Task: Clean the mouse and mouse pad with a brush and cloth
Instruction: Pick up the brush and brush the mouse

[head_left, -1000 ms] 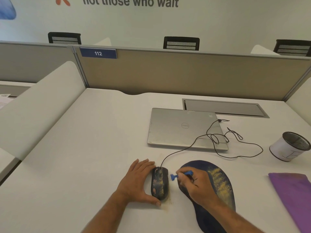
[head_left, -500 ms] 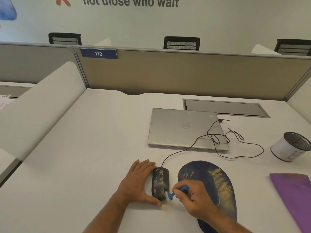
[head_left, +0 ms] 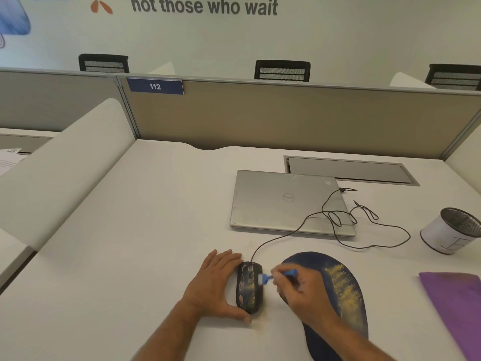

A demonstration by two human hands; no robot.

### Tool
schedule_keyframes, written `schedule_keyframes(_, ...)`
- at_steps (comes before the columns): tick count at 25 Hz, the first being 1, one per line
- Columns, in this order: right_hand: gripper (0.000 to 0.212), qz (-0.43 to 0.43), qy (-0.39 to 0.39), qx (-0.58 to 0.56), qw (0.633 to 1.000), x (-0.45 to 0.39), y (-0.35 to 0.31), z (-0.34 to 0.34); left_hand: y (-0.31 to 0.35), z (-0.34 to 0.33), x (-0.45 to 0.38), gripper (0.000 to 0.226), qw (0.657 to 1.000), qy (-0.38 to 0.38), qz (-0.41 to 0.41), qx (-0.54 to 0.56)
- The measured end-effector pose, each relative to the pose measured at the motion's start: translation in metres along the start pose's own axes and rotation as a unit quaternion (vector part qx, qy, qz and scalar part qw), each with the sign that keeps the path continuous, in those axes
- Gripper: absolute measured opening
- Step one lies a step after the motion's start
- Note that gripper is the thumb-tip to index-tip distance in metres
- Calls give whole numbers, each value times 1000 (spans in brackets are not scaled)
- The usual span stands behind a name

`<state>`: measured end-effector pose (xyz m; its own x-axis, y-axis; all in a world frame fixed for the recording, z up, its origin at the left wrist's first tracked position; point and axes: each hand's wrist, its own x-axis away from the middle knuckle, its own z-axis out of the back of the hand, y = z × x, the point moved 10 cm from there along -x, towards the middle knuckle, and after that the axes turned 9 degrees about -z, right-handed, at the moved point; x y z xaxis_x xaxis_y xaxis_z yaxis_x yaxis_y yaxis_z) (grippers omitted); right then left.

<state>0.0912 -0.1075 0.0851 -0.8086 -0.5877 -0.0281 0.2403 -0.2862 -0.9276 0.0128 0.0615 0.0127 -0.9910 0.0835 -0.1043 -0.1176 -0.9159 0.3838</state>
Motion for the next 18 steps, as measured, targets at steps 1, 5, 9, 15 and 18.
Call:
schedule_keyframes(1,8,-26,20,-7,999,-11,0,4,0,0,0,128,1000,-3,1,-1)
schedule_keyframes(5,8,-83,2,23,996,-40,0,-8,1,0,0,127,1000,-7,0,-2)
schedule_keyframes(9,9,-104,-63,65,990,-48,-1,-26,1,0,0,128,1000,-7,2,-4)
schedule_keyframes(15,9,-135,-18,25,990,-57,4,-14,-2,-2,0,129,1000,-20,10,-7)
schedule_keyframes(18,8,-147,-67,48,986,-52,7,-28,-2,-3,0,128,1000,-26,13,-4)
